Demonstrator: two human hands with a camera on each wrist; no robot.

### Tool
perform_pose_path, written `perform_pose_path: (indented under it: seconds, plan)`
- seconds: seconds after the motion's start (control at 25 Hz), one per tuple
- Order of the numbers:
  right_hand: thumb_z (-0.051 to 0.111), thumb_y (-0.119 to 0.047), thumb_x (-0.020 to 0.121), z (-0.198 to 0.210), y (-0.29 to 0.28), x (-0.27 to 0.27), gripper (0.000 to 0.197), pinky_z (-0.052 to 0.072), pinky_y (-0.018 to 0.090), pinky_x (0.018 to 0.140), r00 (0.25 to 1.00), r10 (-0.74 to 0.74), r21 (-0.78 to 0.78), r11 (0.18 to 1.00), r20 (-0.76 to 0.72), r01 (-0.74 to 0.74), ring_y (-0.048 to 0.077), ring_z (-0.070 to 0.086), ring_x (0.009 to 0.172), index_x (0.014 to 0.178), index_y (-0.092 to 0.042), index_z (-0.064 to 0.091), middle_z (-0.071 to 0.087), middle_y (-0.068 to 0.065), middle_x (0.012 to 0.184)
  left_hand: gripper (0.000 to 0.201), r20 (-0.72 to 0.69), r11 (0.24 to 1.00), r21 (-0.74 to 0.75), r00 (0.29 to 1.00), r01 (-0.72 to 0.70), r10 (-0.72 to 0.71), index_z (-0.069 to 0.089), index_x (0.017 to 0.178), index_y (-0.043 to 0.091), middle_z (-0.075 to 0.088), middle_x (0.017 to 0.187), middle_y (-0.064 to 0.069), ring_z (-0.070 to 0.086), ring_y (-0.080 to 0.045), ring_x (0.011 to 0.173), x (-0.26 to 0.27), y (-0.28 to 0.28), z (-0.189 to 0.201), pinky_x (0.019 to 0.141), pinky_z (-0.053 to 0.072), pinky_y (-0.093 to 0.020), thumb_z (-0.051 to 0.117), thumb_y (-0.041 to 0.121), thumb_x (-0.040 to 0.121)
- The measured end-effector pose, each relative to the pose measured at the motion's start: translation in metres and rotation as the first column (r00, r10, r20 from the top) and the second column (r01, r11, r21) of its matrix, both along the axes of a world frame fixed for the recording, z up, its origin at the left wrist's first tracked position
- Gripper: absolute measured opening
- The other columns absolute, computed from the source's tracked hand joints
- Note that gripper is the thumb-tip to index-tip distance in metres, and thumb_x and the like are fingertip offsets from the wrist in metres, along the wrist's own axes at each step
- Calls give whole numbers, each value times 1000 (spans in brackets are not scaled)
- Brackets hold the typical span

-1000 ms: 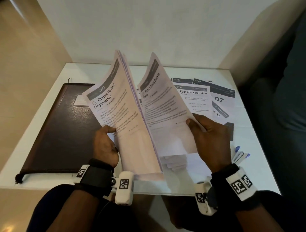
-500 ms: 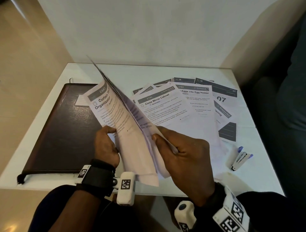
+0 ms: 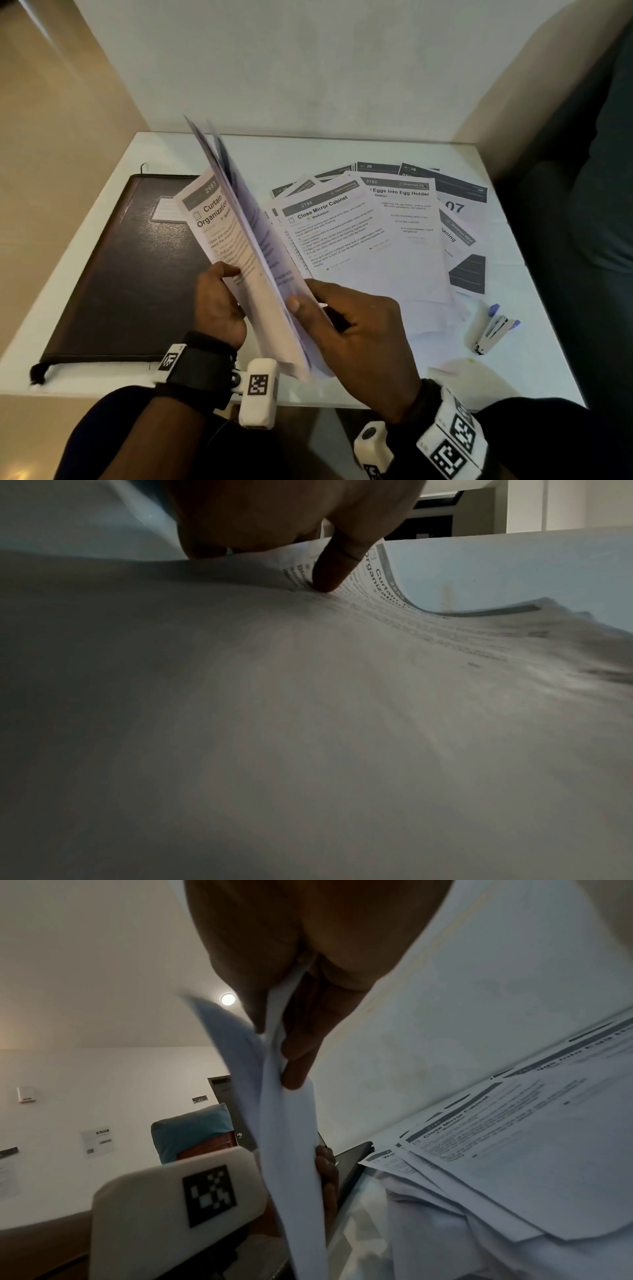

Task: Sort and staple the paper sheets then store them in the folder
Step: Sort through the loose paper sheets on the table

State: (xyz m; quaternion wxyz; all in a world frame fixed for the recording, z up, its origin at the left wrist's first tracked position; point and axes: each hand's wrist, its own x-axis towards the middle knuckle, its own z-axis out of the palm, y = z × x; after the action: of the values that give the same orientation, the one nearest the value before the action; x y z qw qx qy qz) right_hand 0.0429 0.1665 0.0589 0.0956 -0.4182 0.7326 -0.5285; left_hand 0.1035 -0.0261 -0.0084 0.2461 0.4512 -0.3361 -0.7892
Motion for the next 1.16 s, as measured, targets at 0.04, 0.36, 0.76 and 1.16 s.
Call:
perform_pose_path:
  seconds: [0.04,0.36,0.76,1.16]
  plan:
    - [59,-41,100,6,1,-2,26,59,21,66,998,18,-25,1000,58,-17,5,71,76,106,-23,76,76,-12,90,17,-11,1000,9,1000,-2,2,63,101,14,66,90,-3,65,-19,81,2,-2,-1,76,52,-35,46,15,97]
    - [64,-49,95,-40,22,-133,40,53,21,86,899,-433,337,857,63,389,11,70,97,122,-19,69,72,-9,112,46,-105,996,85,994,-28,37,61,134,22,70,123,0,70,-16,99,2,-5,-4,82,59,-30,42,10,94]
    - [78,-52,79,-93,22,-160,86,42,50,101,899,-409,716,580,-159,390,35,37,134,146,-11,42,45,14,141,49,-115,993,117,993,-1,14,62,136,19,67,119,-2,66,-20,100,6,-7,-4,99,53,-40,44,14,91]
    - [73,-38,88,-78,22,-157,25,52,42,85,867,-487,567,688,-102,453,33,60,106,104,-21,63,60,7,111,55,-127,986,164,992,-2,23,55,146,19,72,110,0,71,-18,89,6,-8,-1,92,58,-37,44,16,93]
